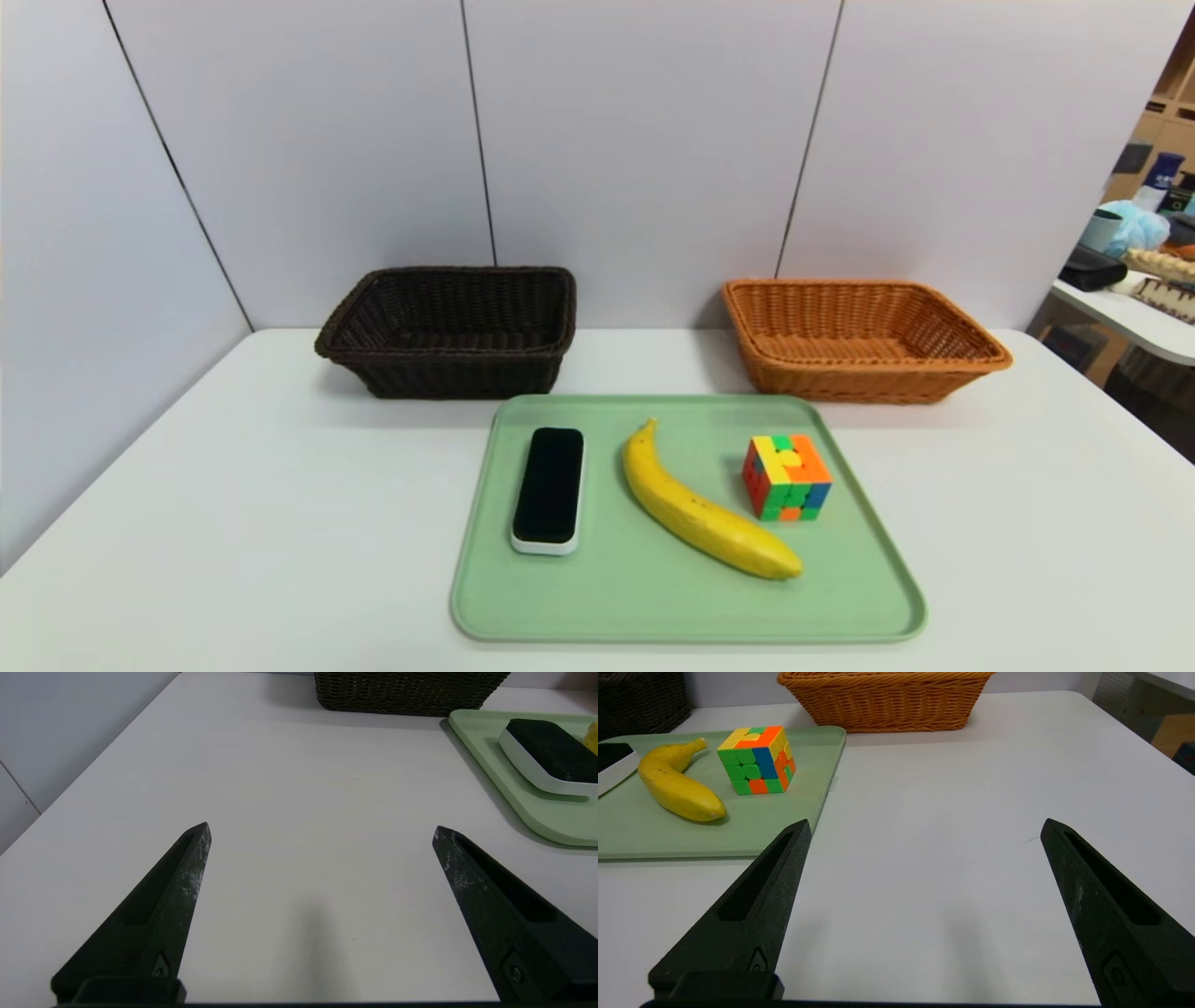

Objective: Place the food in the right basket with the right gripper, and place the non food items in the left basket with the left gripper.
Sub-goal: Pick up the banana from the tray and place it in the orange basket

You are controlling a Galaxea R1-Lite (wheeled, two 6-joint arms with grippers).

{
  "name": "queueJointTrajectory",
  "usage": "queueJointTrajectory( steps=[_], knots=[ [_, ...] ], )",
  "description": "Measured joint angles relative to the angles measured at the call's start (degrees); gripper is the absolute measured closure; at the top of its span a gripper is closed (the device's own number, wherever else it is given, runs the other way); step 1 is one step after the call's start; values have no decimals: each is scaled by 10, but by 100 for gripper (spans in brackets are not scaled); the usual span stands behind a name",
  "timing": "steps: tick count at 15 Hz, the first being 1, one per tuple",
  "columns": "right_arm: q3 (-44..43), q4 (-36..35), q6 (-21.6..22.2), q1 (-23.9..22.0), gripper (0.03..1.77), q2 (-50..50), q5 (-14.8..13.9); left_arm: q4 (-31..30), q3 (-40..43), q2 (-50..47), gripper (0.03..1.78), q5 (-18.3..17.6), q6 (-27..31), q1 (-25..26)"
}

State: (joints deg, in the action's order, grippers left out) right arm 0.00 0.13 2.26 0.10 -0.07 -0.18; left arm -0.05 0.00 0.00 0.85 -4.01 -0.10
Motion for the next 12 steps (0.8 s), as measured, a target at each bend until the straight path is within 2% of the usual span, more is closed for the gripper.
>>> queueJointTrajectory(
  steps=[7, 9, 12],
  knots=[
    [-14, 6, -16, 0, 10, 0, 2, 0, -9, 0, 12, -1, 7, 0],
    [-54, 40, -23, 0, 10, 0, 6, 18, -50, 0, 12, -6, 19, 0],
    [-177, 151, -36, 0, 10, 12, 31, 104, -155, 9, 12, -13, 47, 0]
  ],
)
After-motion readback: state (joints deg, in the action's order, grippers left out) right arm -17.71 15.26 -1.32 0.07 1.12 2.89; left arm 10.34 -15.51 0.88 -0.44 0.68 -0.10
